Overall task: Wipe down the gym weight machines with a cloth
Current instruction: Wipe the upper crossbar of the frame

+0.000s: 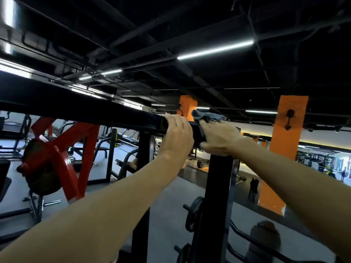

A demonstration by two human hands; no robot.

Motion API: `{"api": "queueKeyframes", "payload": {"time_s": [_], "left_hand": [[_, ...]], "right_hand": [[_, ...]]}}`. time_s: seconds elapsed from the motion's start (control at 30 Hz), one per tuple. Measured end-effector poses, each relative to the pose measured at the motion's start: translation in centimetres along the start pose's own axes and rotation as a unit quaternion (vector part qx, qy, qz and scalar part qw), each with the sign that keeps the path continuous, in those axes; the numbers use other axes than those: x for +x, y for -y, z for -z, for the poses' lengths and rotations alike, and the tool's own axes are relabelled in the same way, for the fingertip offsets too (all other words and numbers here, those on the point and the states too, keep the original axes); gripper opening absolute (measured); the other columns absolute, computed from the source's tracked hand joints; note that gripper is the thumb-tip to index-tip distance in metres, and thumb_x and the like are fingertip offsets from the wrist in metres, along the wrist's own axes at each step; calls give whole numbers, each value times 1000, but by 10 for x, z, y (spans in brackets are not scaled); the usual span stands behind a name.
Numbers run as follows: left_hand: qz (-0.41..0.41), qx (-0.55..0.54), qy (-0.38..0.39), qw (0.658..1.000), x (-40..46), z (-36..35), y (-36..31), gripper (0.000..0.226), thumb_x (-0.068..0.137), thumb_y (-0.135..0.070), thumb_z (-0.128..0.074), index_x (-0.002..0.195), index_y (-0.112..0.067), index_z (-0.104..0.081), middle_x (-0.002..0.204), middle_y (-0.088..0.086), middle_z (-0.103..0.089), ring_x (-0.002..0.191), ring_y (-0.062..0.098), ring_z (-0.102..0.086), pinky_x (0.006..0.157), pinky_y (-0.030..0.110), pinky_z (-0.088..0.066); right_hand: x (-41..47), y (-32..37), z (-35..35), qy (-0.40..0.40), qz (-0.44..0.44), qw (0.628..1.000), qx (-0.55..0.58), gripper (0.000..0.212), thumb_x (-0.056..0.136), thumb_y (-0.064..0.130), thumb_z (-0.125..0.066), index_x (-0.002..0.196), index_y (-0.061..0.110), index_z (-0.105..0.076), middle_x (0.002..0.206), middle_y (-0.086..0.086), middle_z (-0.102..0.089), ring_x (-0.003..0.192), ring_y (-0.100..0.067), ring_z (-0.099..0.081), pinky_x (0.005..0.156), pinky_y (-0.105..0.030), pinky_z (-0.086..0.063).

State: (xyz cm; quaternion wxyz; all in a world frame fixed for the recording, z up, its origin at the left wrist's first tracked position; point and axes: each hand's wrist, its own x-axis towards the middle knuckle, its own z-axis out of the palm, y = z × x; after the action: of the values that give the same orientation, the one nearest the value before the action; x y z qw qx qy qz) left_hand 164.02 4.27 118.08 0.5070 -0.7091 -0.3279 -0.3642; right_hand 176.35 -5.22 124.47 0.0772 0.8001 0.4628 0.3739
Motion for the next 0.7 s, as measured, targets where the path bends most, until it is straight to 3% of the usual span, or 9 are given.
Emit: {"api": "queueKeyframes", "payload": {"time_s": [0.13, 0.33, 0.47, 0.53, 0.7], "left_hand": [[-16, 11, -21, 1000, -4, 0, 0, 60, 99, -30, -51, 139, 13, -38, 128, 34, -51, 116, 48, -54, 103, 58, -43], [-66, 53, -81, 993, -10, -11, 3, 67, 97, -33, -57, 137, 15, -34, 128, 34, -50, 119, 45, -53, 106, 53, -43], [-84, 143, -199, 966, -29, -41, 7, 82, 91, -24, -49, 151, 16, -11, 147, 27, -37, 139, 39, -38, 120, 43, -27], [-92, 191, -215, 954, -32, -56, 11, 89, 86, -19, -49, 154, 13, -2, 154, 26, -28, 146, 37, -28, 123, 42, -16], [-77, 182, -205, 959, -28, -62, -5, 77, 89, -16, -38, 155, 12, -9, 153, 24, -30, 147, 35, -29, 121, 45, -10]], "right_hand": [[-60, -11, -28, -81, 58, 991, -91, 47, 96, 36, -39, 135, 10, -49, 123, -14, -67, 115, -29, -61, 114, -41, -38], [-77, -27, -43, -108, 117, 981, -115, 54, 102, 36, -35, 148, 7, -39, 136, -12, -62, 129, -29, -54, 116, -42, -33], [-71, -31, -38, -98, 155, 972, -150, 62, 102, 47, -26, 151, 9, -37, 144, -11, -56, 138, -29, -45, 116, -42, -32], [-63, -20, -36, -94, 167, 967, -166, 64, 100, 44, -28, 151, 7, -39, 144, -13, -57, 140, -30, -43, 117, -42, -32], [-40, 19, -43, -90, 136, 963, -215, 67, 93, 32, -41, 150, -5, -37, 134, -23, -61, 133, -38, -49, 116, -45, -35]]}}
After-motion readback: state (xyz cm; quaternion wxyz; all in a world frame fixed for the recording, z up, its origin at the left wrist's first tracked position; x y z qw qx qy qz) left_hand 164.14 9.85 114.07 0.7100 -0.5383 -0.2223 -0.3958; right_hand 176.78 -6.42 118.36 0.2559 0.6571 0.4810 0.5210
